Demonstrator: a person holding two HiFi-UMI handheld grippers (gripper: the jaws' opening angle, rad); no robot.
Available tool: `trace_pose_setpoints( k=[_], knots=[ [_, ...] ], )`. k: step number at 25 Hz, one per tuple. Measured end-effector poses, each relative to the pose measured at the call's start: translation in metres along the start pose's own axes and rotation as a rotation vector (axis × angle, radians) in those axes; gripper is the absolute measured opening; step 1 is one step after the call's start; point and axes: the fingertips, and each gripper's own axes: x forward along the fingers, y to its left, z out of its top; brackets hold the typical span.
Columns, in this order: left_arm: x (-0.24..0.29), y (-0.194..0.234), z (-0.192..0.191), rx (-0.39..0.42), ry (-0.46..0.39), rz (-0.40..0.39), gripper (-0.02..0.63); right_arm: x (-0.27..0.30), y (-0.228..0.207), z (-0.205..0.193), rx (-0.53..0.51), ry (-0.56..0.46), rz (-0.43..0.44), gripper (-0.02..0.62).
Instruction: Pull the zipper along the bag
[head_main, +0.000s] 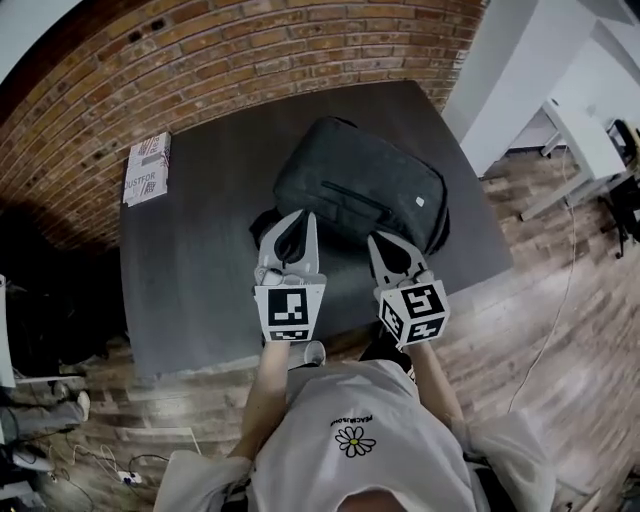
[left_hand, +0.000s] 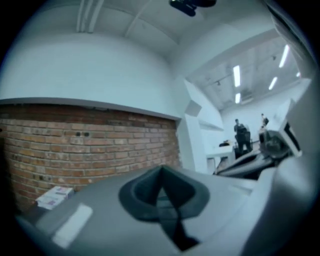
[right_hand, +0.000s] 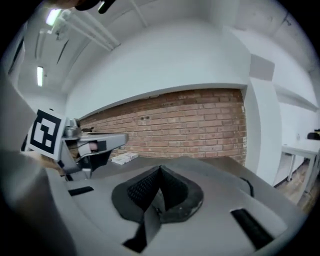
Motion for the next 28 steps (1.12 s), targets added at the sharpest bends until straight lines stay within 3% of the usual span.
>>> trace_pose_setpoints(
  k=[7, 10, 20, 28],
  knots=[
    [-0.051, 0.007, 0.013, -0.07, -0.069, 0.079, 0.0, -0.011, 0.009, 0.018, -0.098, -0.073, -0.034, -0.002],
    [-0.06, 0.01, 0.004, -0.057, -0.048, 0.09, 0.0, -0.018, 0.014, 0.017, -0.107, -0.085, -0.036, -0.002],
    [-0.062, 0.009, -0.003, -0.027, -0.024, 0.113, 0.0, -0.032, 0.005, 0.02, -0.1, -0.12, -0.046, -0.002],
    [-0.058, 0.009, 0.007, -0.035, -0.055, 0.157, 0.0, -0.031, -0.004, 0.023, -0.111, -0.118, -0.016, -0.002]
  ],
)
